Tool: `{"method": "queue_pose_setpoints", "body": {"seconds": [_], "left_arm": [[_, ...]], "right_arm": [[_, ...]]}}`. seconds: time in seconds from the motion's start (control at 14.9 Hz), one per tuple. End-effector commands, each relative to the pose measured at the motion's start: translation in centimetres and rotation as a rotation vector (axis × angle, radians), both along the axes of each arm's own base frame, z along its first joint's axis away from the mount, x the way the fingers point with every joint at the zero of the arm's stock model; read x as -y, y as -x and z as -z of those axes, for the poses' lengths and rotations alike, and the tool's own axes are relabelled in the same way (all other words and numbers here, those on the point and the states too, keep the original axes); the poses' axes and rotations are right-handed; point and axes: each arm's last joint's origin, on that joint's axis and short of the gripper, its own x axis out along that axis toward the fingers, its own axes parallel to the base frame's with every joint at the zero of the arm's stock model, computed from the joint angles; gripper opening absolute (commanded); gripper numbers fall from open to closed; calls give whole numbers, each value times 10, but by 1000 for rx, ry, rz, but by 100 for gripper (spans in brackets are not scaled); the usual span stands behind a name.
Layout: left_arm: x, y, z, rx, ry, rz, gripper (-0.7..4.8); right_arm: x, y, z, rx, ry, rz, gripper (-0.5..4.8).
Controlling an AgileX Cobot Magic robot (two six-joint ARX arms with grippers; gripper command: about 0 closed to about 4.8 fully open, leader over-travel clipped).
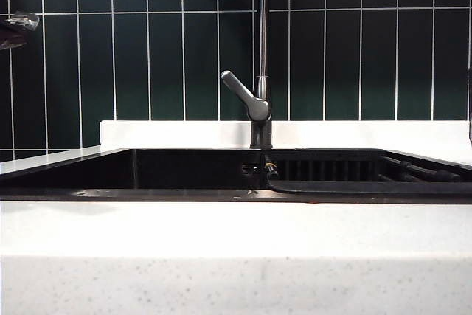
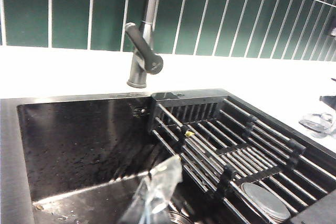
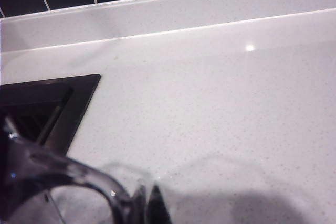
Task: Pick up the mug next to the sink, go to the faucet to get some water, pour the water into the sink, and finally put the mug back to its place.
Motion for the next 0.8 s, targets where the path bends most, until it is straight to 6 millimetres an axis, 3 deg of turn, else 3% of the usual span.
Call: {"method": "queue_pose_setpoints", "body": {"seconds": [0.07,0.67,0.8], "left_arm": [[0,0,-2,19,1,6,-5],[0,0,-2,21,-2,5,-5],[0,0,-2,20,-2,5,-5]], "right_arm": [[0,-1,-4,28,16,-1,-6],[1,-4,1,18,22,0,-6],[2,-4,2,13,20,1,14]]}}
